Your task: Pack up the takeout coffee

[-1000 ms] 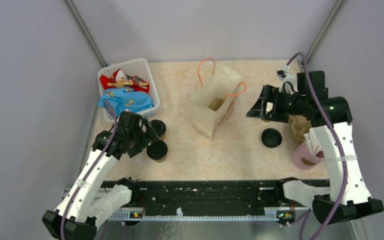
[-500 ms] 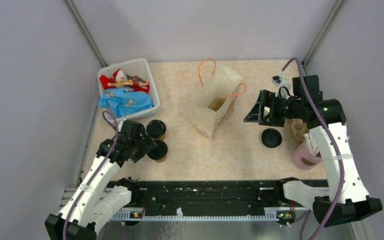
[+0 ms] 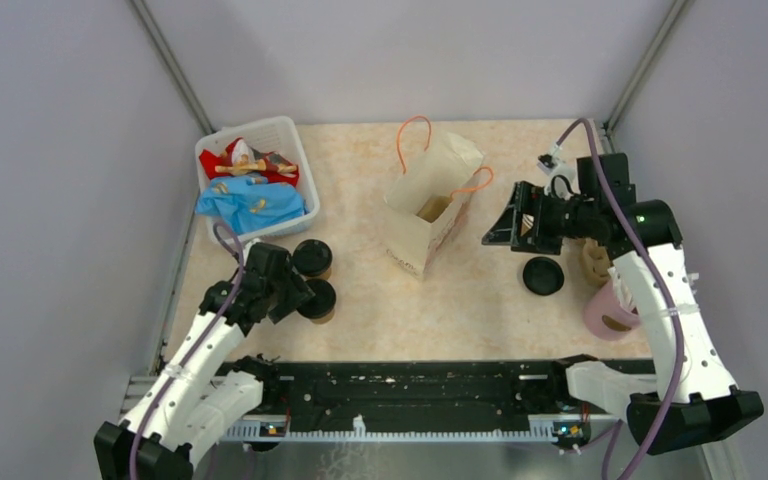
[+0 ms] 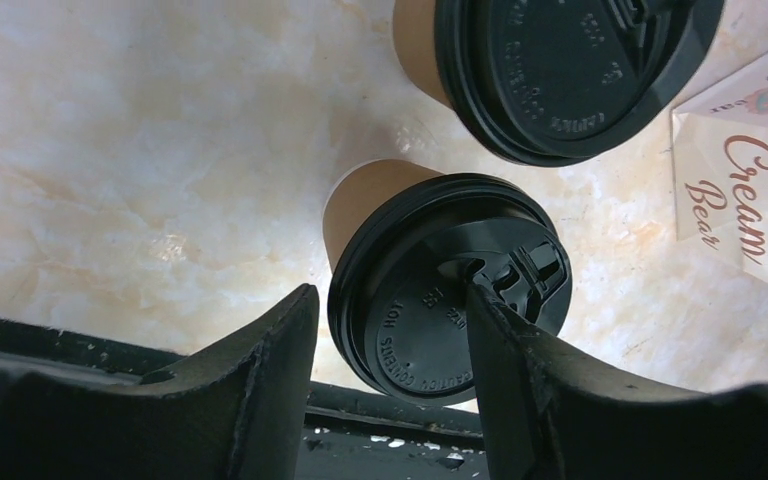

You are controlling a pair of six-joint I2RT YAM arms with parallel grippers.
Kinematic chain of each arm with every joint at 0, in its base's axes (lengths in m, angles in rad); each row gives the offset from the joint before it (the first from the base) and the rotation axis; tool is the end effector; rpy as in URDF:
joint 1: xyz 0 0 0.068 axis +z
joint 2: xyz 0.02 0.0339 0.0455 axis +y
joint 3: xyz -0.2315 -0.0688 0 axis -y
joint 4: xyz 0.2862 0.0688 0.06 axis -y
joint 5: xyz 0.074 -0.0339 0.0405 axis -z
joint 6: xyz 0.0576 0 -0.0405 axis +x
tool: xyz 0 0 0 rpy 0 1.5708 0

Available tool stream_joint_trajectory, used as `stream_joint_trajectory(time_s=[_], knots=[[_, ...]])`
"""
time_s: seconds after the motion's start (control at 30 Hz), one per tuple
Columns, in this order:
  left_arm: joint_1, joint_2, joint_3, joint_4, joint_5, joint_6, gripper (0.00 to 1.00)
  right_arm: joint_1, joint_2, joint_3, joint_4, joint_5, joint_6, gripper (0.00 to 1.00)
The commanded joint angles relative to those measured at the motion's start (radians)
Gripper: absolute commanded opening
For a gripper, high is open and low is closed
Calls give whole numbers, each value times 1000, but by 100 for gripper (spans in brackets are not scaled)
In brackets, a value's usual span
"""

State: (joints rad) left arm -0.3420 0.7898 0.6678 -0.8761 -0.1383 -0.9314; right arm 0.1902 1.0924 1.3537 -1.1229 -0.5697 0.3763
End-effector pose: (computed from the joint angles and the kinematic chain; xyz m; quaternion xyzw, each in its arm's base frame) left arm 0.2094 -0.0661 0.1925 -0.2966 0.9101 -0.1142 0.2660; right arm 0.2437 0.0786 0.3579 -0.0135 0.9052 0.3462 0.2463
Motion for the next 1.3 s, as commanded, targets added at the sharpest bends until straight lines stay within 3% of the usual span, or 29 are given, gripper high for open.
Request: stream_joint_trajectory(time_s=[0.0,0.33,0.67,1.03,1.27], knots=[[4,0,-37,61,52,50,61,32,-19,-10,57,9,16,81],[3,52,-36,106,253,115,56,92,-50,-98,91,31,52,81],[-11,114,-66,264,480,115,49,144,-142,-314,180,32,115,80],[-283,375,-7,482,475,42,49,296,-167,-400,220,155,196,80],[-382,570,76,563,493,56,49,422,-180,-430,226,261,223,80]])
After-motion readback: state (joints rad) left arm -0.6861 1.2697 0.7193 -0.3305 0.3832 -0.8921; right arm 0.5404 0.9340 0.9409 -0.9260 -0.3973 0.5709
